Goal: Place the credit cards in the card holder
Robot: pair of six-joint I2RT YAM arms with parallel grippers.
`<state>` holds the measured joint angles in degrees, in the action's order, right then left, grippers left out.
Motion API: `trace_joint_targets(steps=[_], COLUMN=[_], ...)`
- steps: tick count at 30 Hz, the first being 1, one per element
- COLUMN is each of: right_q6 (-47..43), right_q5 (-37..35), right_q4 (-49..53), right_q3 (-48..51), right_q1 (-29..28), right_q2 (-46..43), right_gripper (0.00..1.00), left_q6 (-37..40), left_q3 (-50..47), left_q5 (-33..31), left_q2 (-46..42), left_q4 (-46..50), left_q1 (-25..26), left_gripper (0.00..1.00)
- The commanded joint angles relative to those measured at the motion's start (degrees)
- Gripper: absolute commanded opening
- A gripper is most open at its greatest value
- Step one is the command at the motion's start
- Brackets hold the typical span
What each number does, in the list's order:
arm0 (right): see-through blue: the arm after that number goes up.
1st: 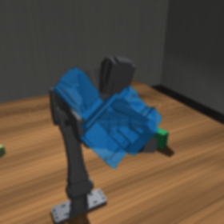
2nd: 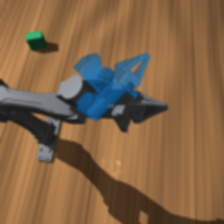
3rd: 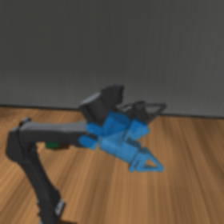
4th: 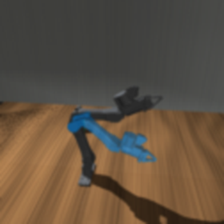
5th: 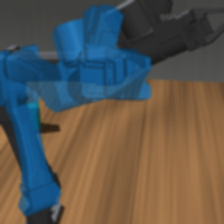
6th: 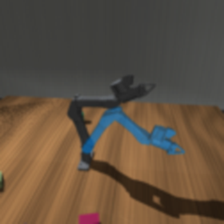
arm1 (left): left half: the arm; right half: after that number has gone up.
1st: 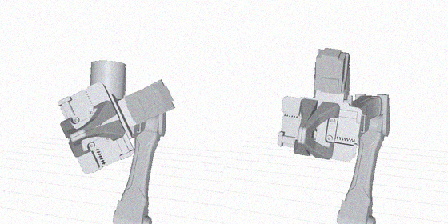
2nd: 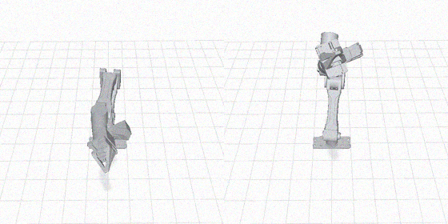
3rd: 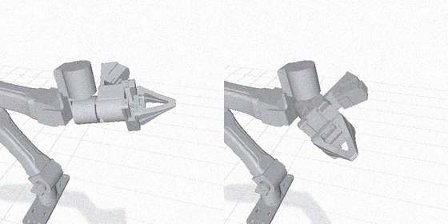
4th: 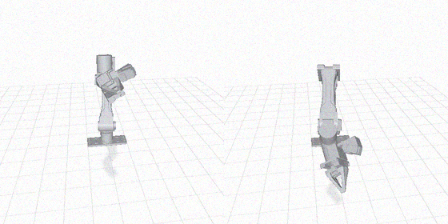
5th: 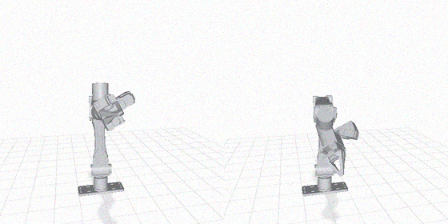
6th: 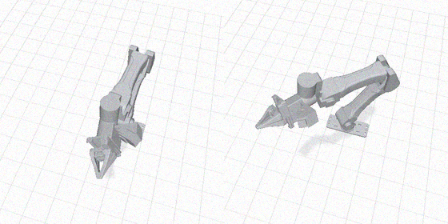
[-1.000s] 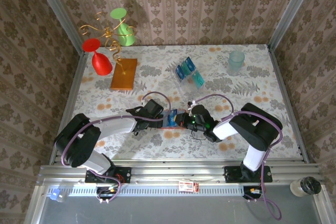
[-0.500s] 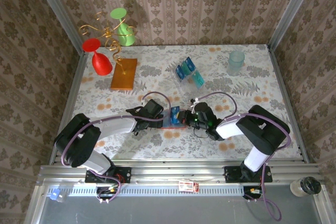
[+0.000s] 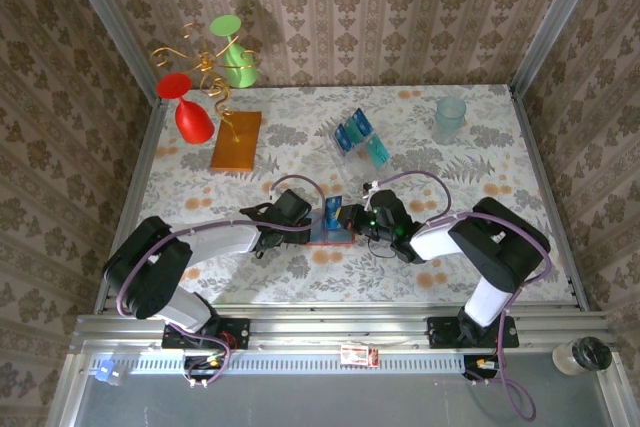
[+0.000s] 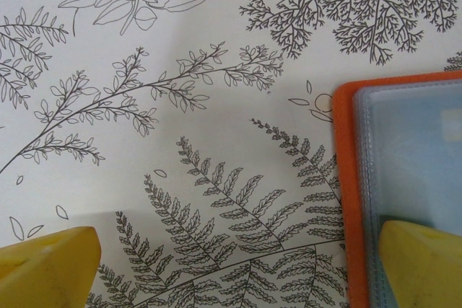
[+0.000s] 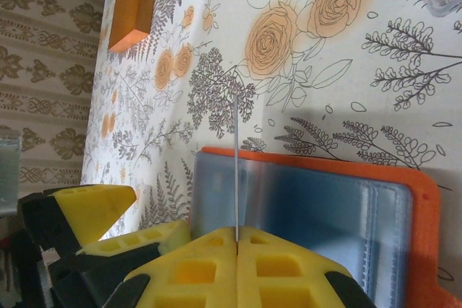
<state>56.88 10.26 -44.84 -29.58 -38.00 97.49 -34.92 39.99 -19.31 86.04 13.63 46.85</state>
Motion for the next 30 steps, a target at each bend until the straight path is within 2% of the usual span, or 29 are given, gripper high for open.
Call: trace_joint_targets(steps=[1, 21, 30], right_q6=[0.21, 3.29, 2.87], right_q5=[-1.38, 0.2, -0.32], right_q4=[-3.04, -9.4, -8.07], right_q3=[-1.53, 0.66, 1.1], right_q1=[0.21, -0.74, -0.76], right_q2=[1.86, 5.66, 4.56], right_gripper=[0.0, 0.0, 0.0], left_q6=[-0.81, -0.7, 1.38], left_q3=[-0.79, -0.62, 2.62], left_q5=[0.41, 0.24, -0.42], left_q2=[0.63, 0.61, -4.19], left_q4=[1.05, 1.37, 4.12], left_q1=[0.36, 0.37, 0.04], left_gripper=[1.0, 1.0, 1.0])
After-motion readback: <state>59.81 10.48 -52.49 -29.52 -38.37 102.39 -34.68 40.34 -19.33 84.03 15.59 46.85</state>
